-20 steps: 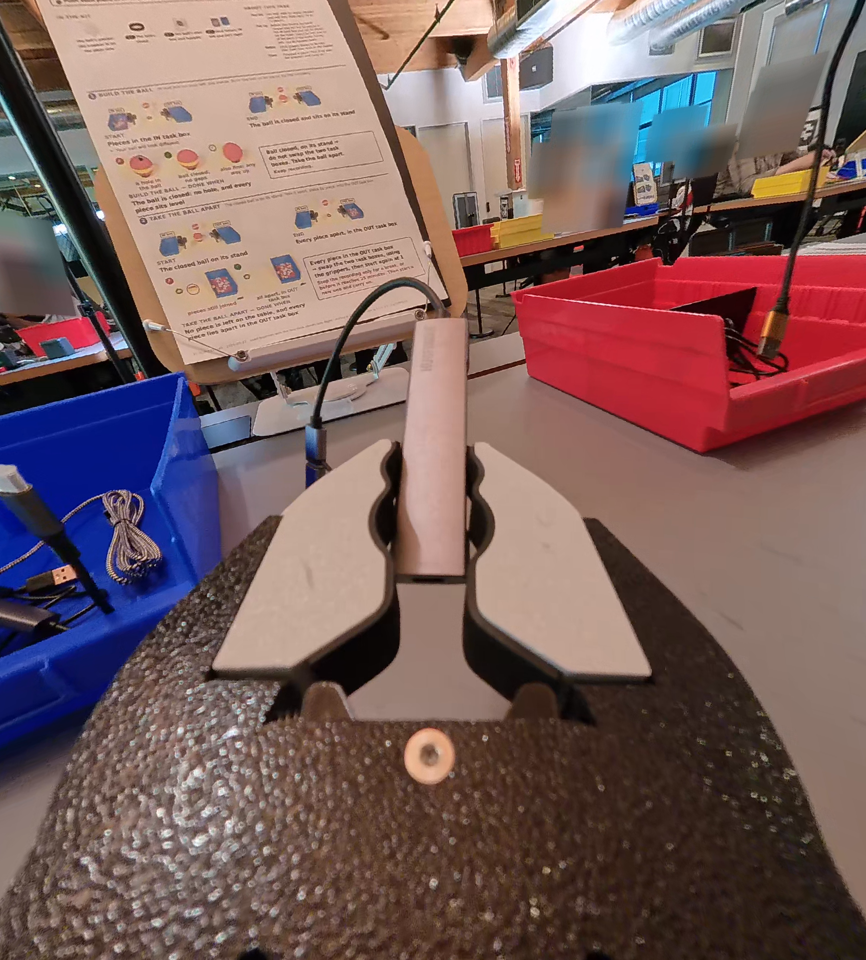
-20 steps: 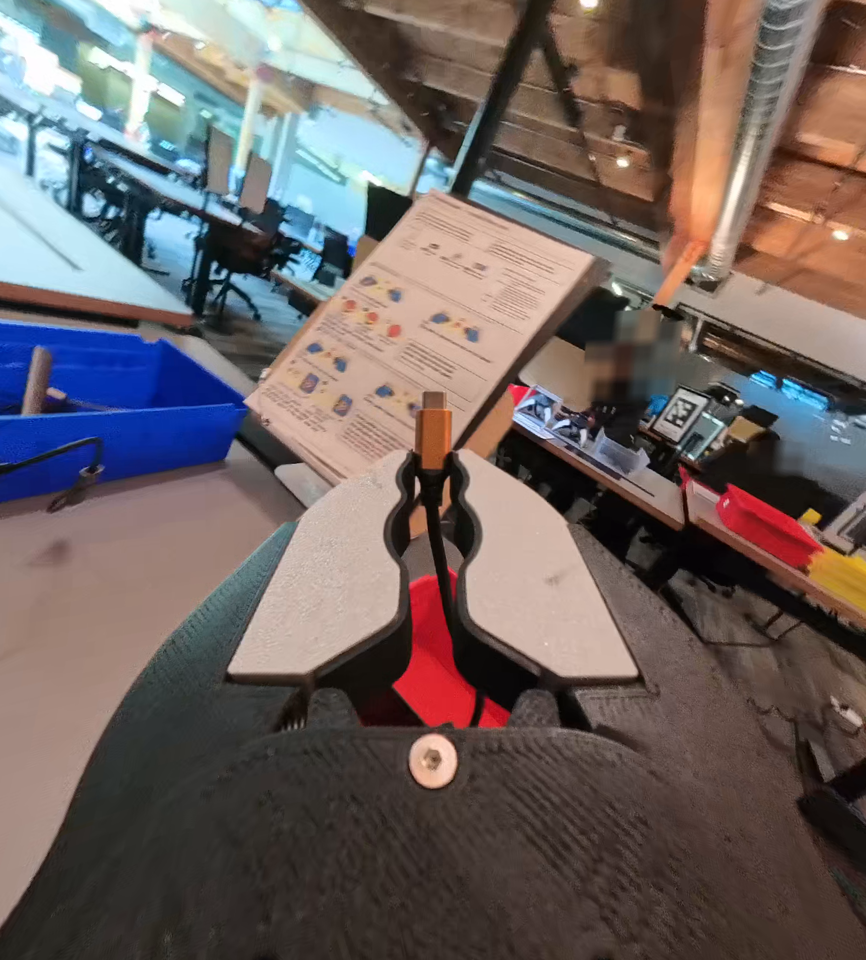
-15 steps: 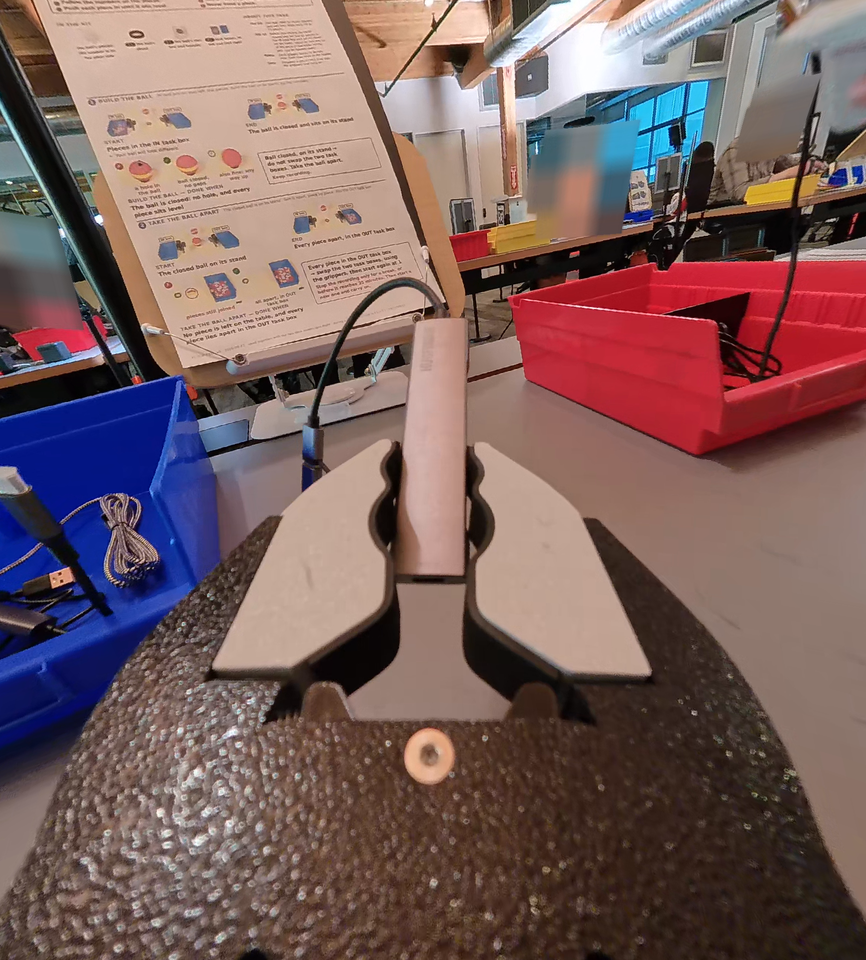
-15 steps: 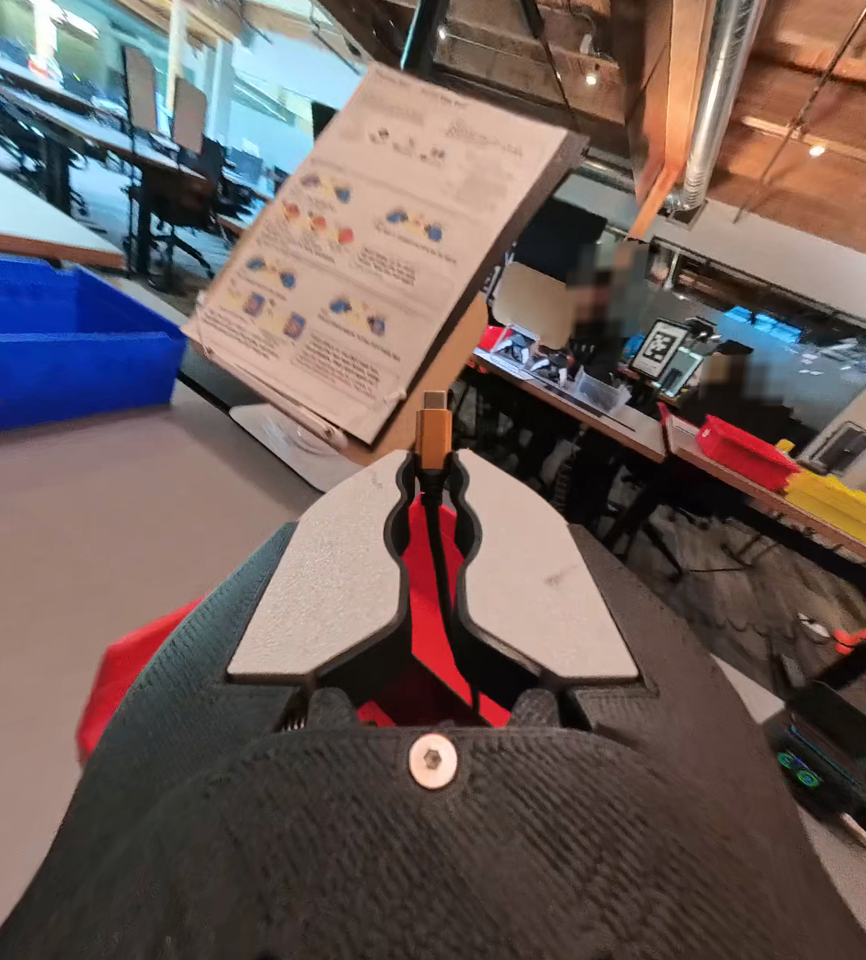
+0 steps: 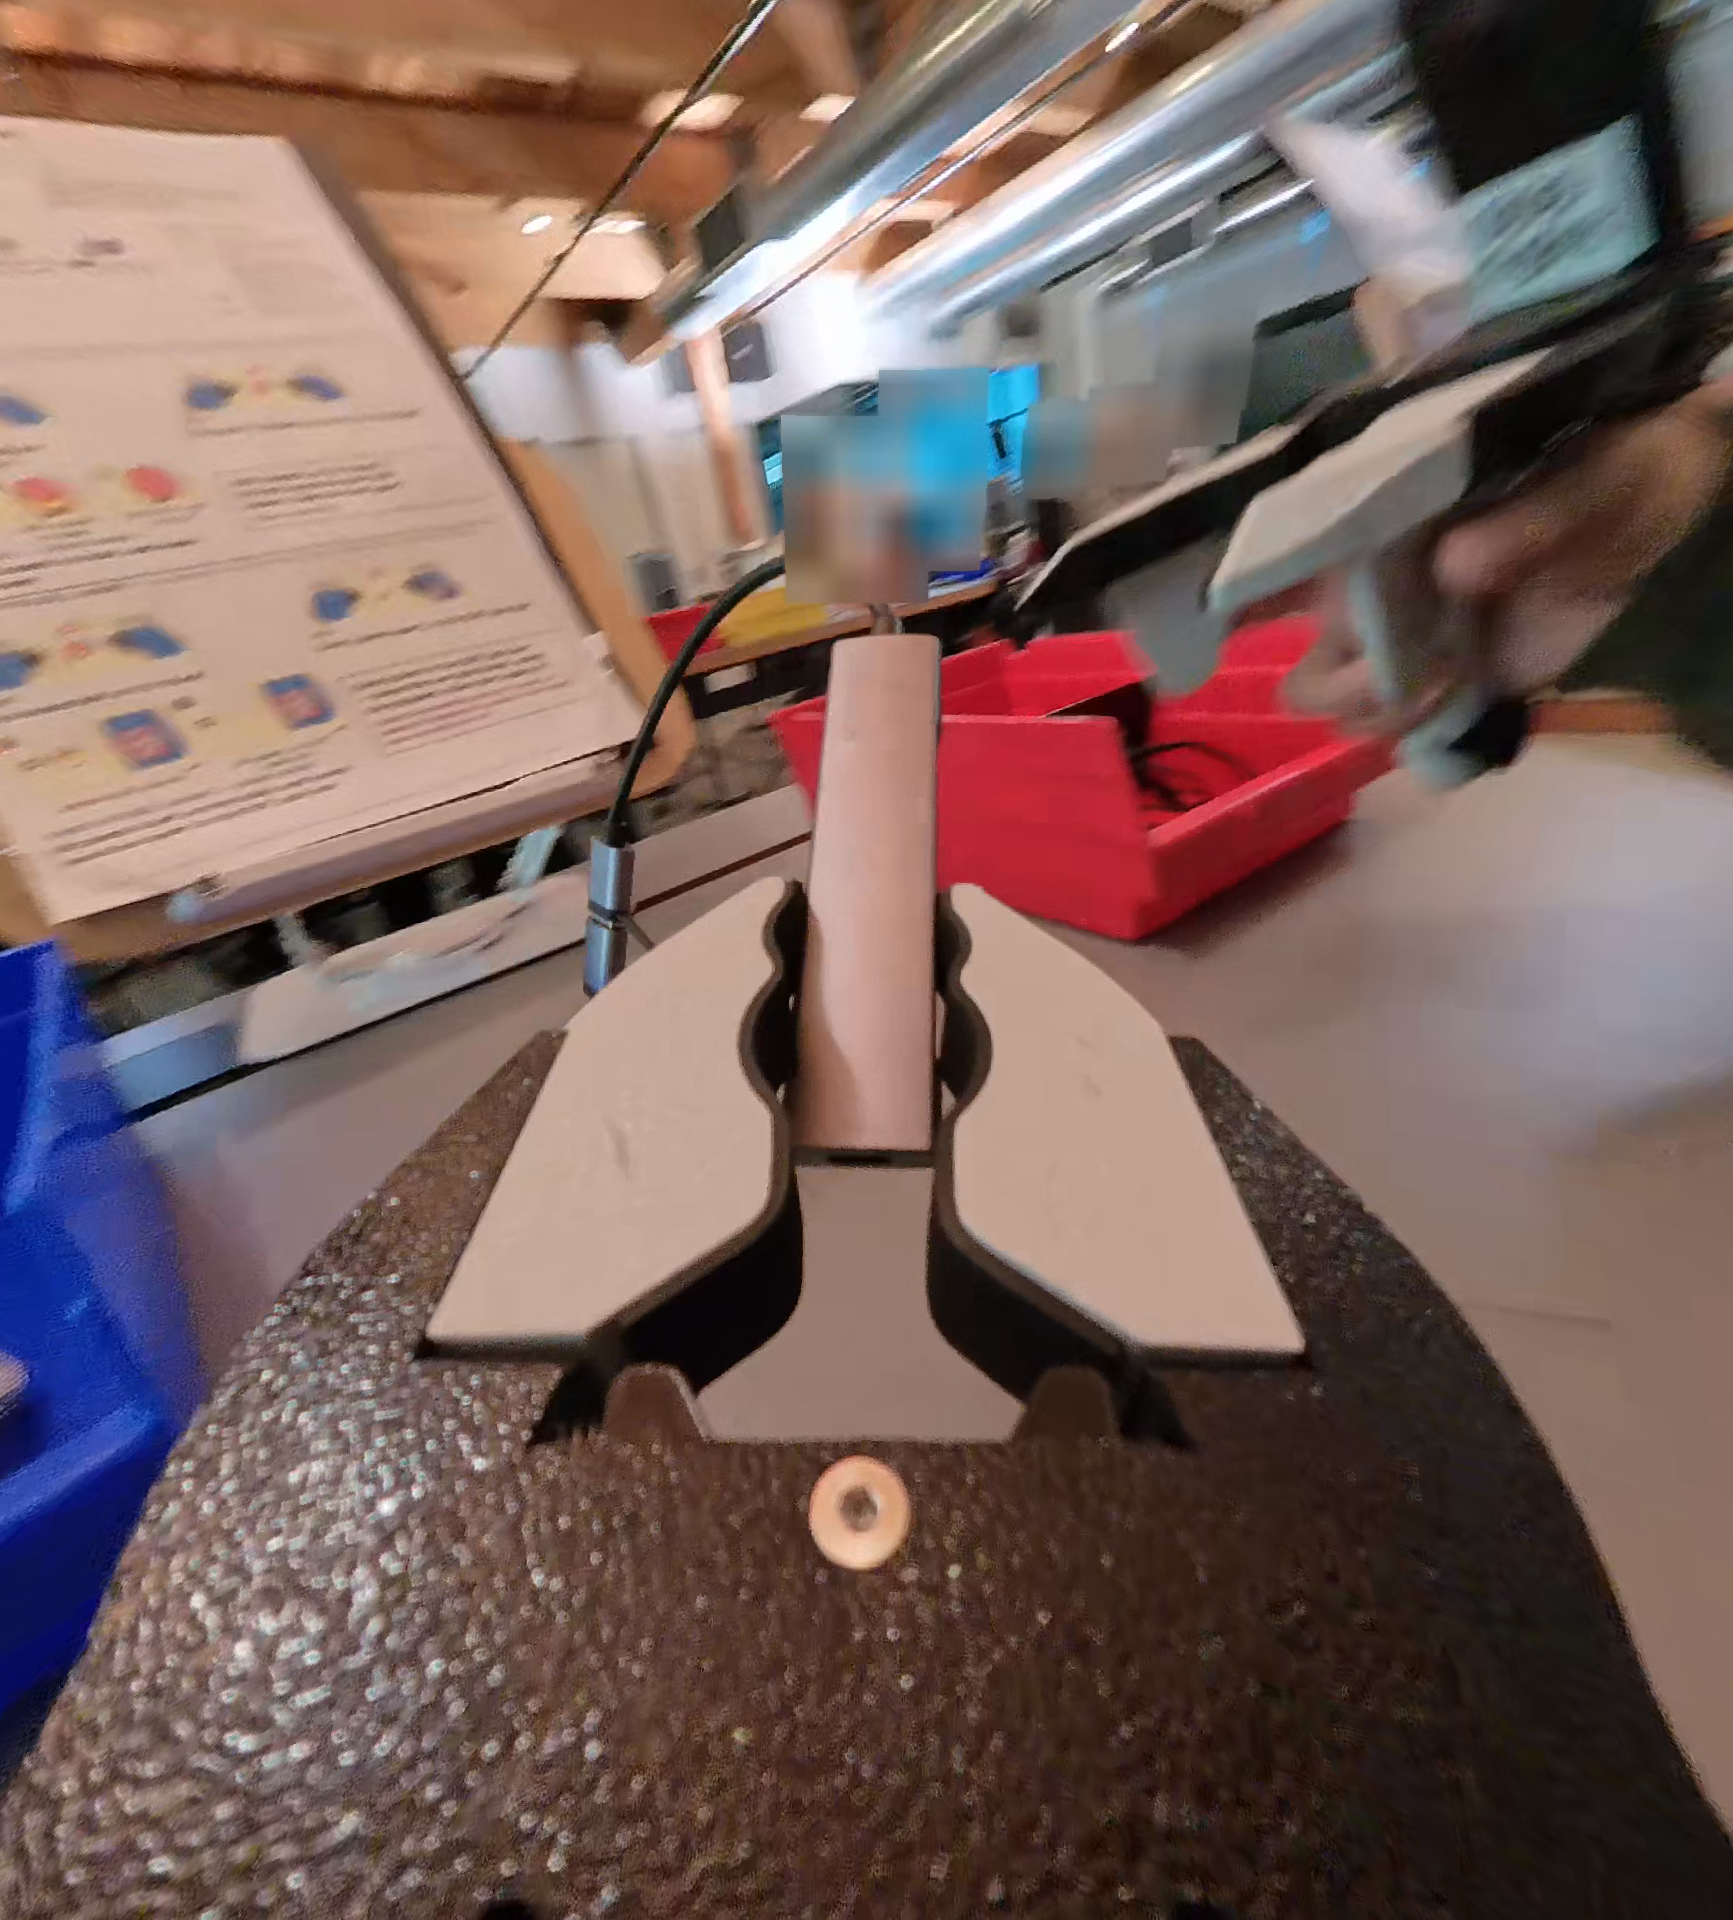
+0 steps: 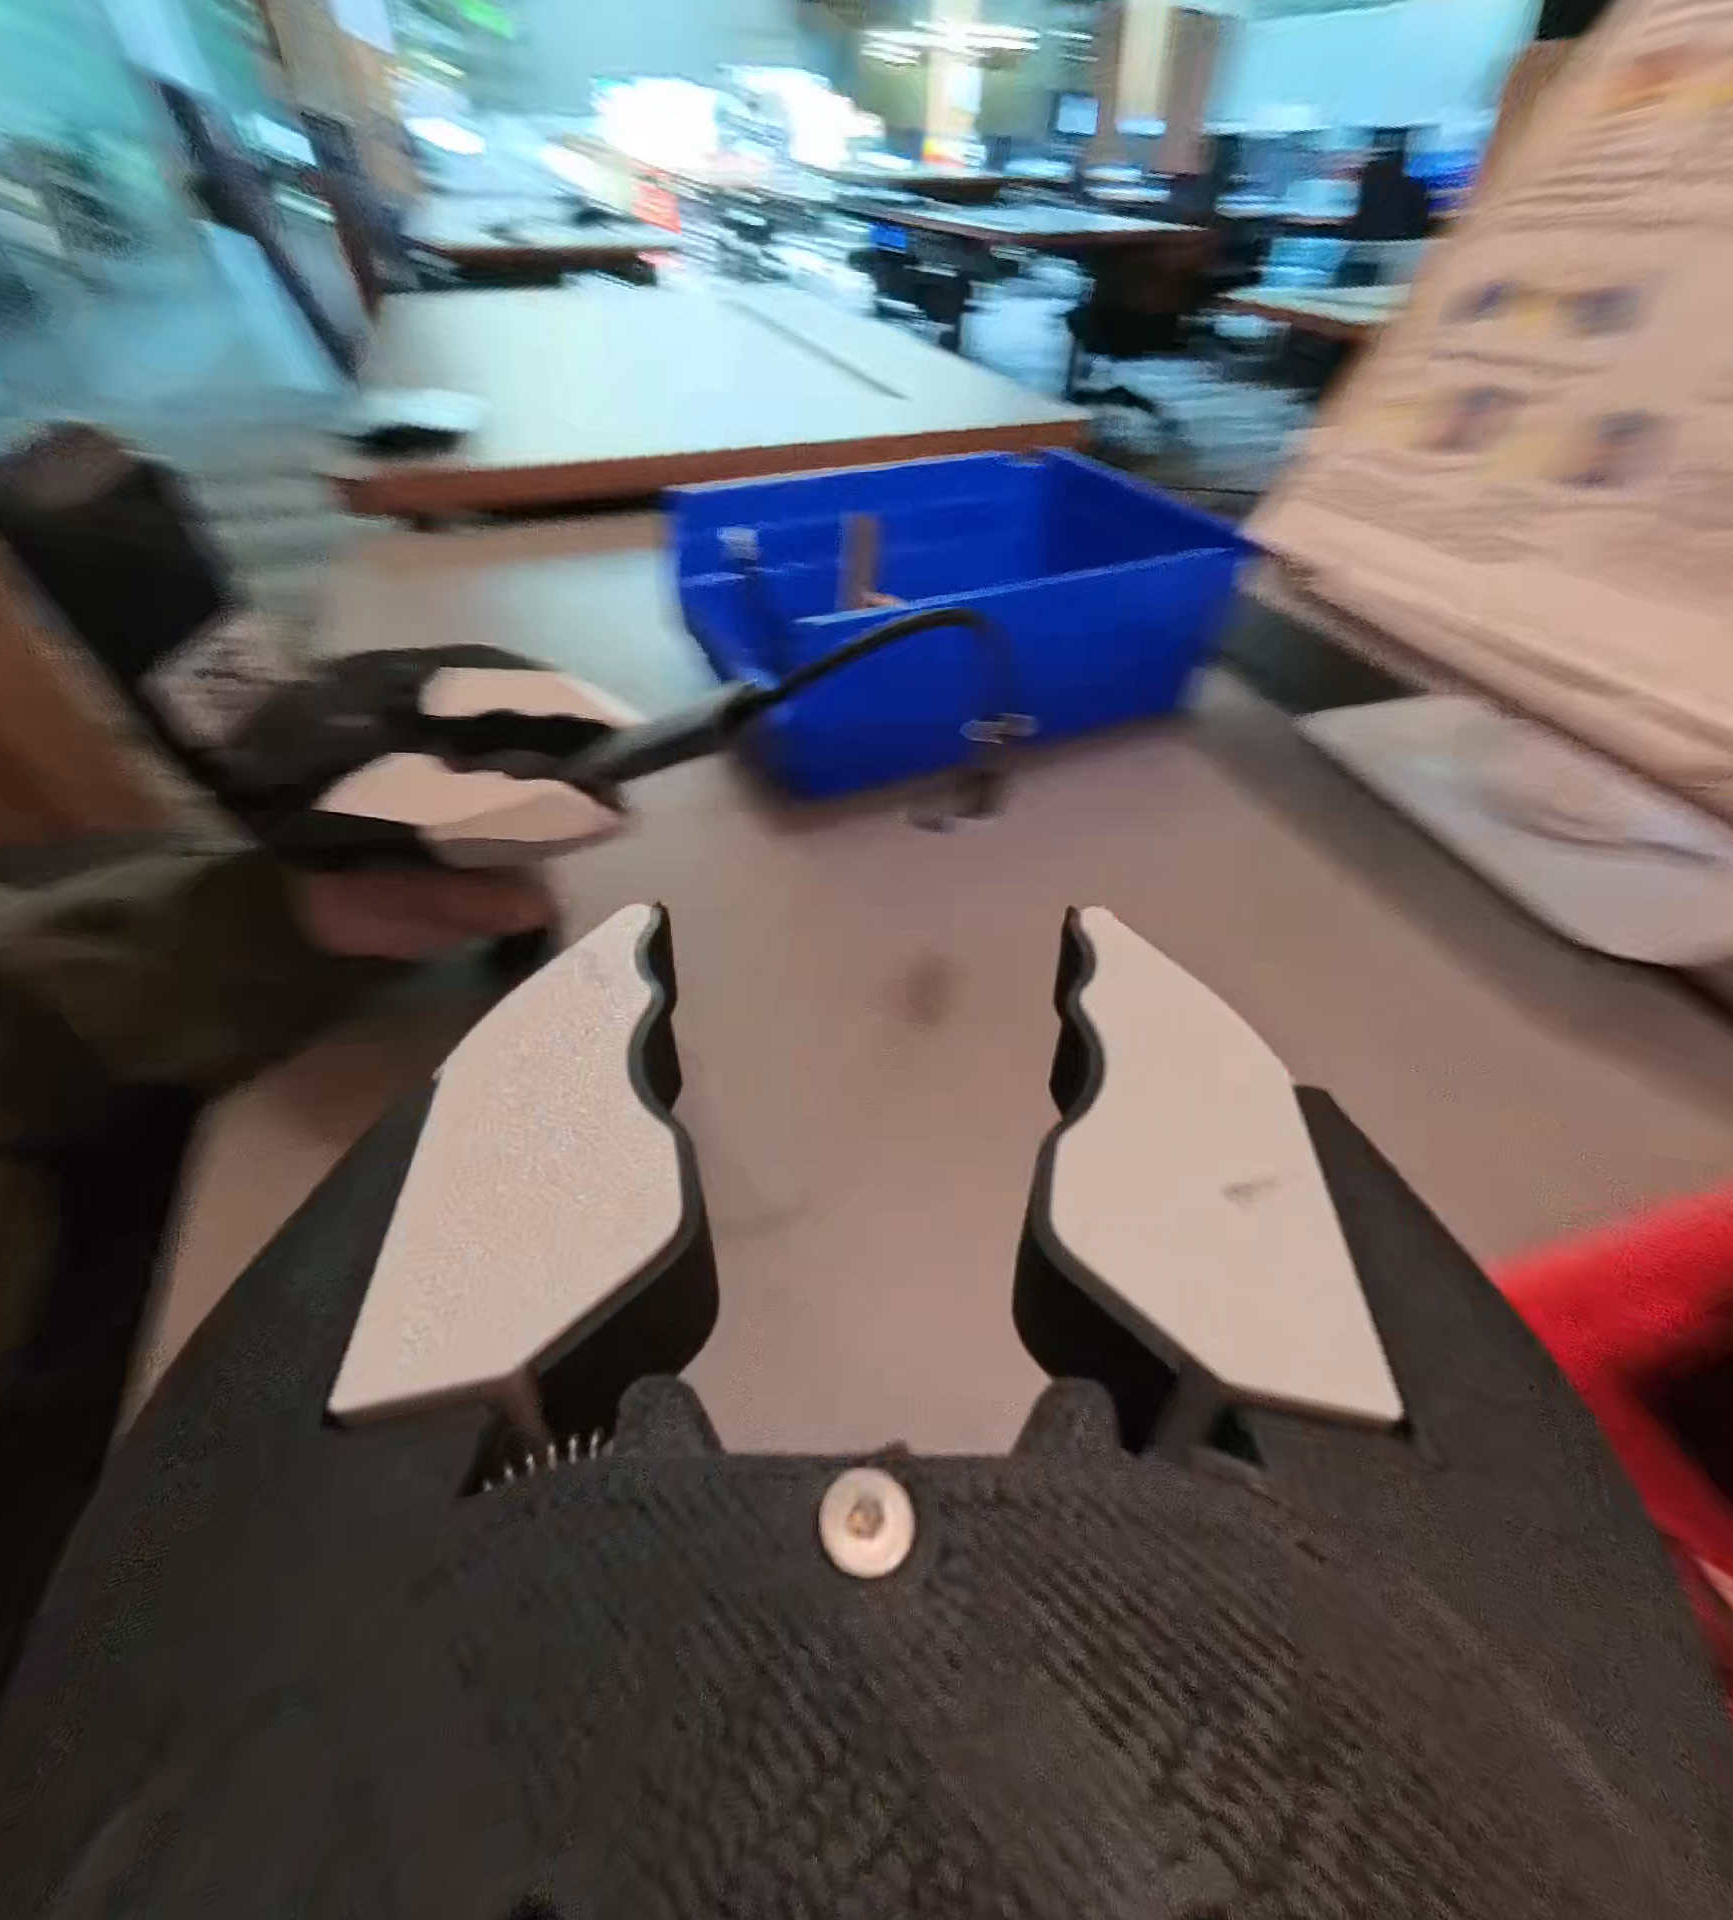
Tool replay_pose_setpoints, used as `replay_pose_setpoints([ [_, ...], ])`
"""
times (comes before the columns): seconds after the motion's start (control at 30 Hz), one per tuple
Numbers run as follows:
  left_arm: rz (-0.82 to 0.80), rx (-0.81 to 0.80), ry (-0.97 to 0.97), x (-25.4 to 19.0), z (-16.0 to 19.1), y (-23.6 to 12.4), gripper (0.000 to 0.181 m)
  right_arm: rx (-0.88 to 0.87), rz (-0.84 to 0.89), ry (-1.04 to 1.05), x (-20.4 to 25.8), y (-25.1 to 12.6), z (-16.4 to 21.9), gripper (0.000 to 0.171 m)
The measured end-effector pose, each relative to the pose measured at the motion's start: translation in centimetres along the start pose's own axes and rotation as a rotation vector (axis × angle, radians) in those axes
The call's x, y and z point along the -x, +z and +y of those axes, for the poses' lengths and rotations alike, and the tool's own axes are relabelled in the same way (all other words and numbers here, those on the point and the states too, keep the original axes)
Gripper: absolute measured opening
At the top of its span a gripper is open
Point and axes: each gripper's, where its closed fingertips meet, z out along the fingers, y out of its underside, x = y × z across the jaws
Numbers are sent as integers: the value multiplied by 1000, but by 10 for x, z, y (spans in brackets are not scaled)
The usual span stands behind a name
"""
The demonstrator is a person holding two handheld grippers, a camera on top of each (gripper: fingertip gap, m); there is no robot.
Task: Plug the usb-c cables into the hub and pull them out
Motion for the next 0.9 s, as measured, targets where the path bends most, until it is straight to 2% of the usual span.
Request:
replay_pose_setpoints([
  [0.03, 69, -23, -14, -7, -3, -1, 23, -20, -89, 23, 16, 11, 4, 69],
  [0.1, 189, -45, -46, -19, -5, -3, 23, -87, -189, 65, 35, 29, 10, 59],
  [0.2, 341, -88, -97, -31, -11, -11, 23, -221, -347, 165, 57, 41, 9, 56],
  [0.3, 465, -107, -136, -42, -15, -19, 23, -320, -415, 165, 70, 46, 8, 47],
  [0.4, 490, -106, -126, -47, -15, -19, 23, -373, -506, 117, 89, 42, 3, 27],
  [0.43, 489, -110, -136, -46, -15, -20, 23, -383, -493, 106, 89, 42, 2, 25],
  [0.57, 500, -98, -124, -49, -14, -19, 23, -383, -542, 138, 95, 41, 3, 28],
  [0.67, 510, -81, -115, -52, -12, -19, 23, -403, -584, 146, 101, 37, -2, 38],
  [0.7, 520, -77, -110, -53, -11, -19, 23, -411, -581, 139, 101, 37, -3, 35],
  [0.73, 526, -75, -106, -54, -11, -19, 23, -398, -549, 117, 98, 39, -2, 25],
  [0.9, 518, -76, -113, -53, -11, -18, 24, -327, -502, 29, 96, 41, 0, 24],
])
